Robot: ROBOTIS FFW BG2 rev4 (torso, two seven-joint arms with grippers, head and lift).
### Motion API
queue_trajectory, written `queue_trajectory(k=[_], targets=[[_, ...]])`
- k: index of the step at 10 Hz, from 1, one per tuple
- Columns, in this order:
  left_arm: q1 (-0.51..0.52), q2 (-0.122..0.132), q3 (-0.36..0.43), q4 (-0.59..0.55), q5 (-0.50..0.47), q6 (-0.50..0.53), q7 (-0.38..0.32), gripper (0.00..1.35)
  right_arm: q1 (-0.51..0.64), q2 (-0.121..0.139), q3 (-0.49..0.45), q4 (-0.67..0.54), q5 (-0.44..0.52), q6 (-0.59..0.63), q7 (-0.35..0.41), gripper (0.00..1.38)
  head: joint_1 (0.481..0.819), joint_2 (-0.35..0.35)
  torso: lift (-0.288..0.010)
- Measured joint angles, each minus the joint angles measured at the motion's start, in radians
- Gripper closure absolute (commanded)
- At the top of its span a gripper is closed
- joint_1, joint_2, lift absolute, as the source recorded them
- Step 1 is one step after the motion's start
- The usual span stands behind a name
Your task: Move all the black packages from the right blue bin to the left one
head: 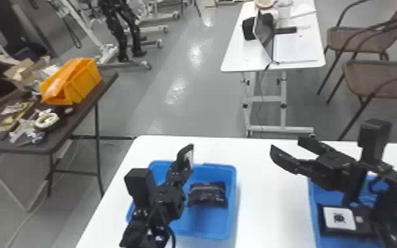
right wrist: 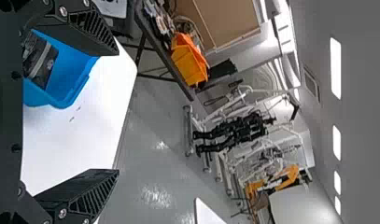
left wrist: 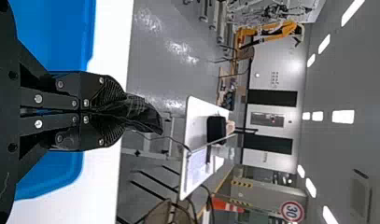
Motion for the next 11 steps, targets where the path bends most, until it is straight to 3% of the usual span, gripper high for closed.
queue_trajectory(k=[1,2,3,5,8,11], targets=[[0.014,-0.001,0.007,0.027,-0.028,-0.022,0.000,0.92,0.037,0.003,-0.038,-0.024,0.011,0.007,0.000,0.13,0.695,0.270,-0.039],[0.020,-0.002,0.013,0.089,-0.028,-0.132,-0.005,0.34,0.063,0.004,-0.060,-0.043,0.017,0.012,0.000,0.13,0.695,0.268,-0.039],[0.017,-0.001,0.019,0.148,-0.014,-0.228,-0.019,0.00,0.076,0.003,-0.071,-0.052,0.018,0.017,0.001,0.13,0.695,0.265,-0.039],[0.001,0.004,0.031,0.166,-0.014,-0.225,-0.055,0.14,0.079,0.003,-0.075,-0.061,0.024,0.019,0.002,0.13,0.695,0.262,-0.039],[-0.002,0.005,0.031,0.166,-0.005,-0.235,-0.057,0.13,0.084,0.003,-0.077,-0.077,0.039,0.019,0.003,0.13,0.695,0.260,-0.039],[-0.011,-0.009,0.031,0.119,-0.006,-0.243,-0.055,0.13,0.097,0.009,-0.088,-0.108,0.101,0.012,0.000,0.13,0.695,0.245,-0.039]])
